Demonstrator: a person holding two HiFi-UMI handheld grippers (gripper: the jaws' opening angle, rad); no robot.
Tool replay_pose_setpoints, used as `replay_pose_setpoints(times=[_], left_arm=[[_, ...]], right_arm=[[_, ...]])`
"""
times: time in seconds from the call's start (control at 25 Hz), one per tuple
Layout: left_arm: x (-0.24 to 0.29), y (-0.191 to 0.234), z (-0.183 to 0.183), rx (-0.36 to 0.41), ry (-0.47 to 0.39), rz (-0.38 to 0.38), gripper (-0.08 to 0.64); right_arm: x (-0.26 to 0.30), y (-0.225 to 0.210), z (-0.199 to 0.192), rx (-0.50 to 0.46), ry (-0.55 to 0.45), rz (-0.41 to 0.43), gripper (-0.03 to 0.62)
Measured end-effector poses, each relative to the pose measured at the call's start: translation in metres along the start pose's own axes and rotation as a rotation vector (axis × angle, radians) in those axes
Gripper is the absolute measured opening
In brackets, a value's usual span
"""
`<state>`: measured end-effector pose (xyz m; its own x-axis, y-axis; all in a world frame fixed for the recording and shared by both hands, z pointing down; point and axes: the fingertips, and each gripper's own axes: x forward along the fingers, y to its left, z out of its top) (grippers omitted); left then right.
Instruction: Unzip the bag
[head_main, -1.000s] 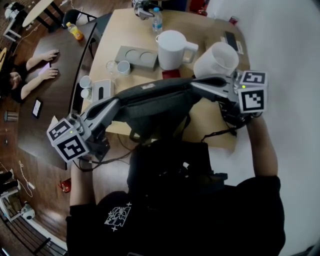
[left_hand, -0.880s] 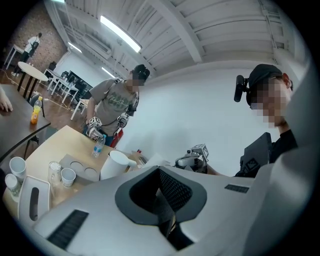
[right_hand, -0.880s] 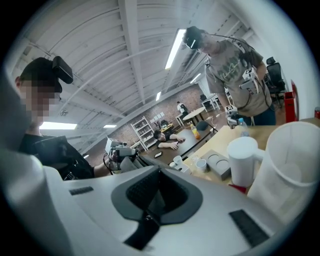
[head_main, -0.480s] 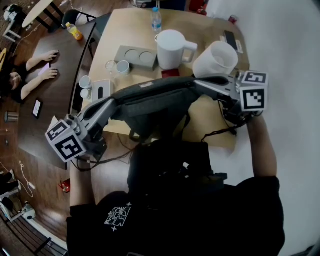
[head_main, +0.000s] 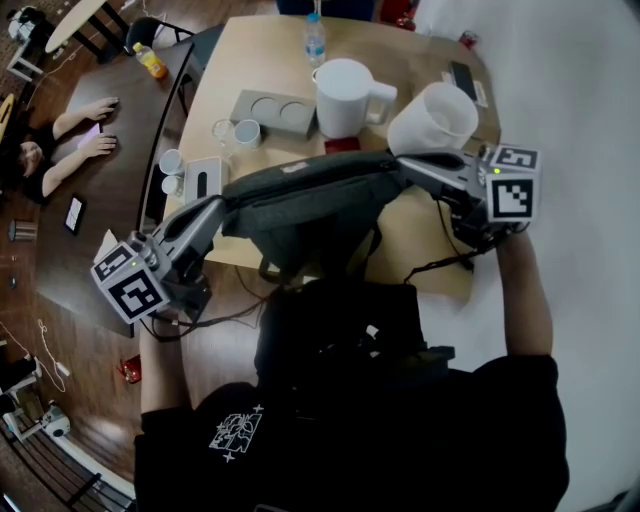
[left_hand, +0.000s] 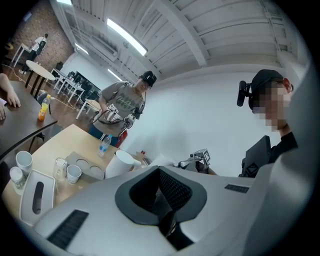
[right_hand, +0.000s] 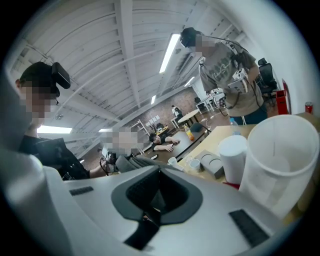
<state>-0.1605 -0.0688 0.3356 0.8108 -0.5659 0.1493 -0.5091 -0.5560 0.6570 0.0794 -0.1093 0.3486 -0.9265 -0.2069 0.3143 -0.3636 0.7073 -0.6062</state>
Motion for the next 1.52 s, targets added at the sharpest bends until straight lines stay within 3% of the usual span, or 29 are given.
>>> replay_pose_setpoints(times=[1.52], left_arm=[[-0.026,0.039,-0.019,-0.115,-0.071,0.047,0.003]], right_arm=[[-0.014,-0.035,-0.017,0.097,-0.048,-0.058,0.014]])
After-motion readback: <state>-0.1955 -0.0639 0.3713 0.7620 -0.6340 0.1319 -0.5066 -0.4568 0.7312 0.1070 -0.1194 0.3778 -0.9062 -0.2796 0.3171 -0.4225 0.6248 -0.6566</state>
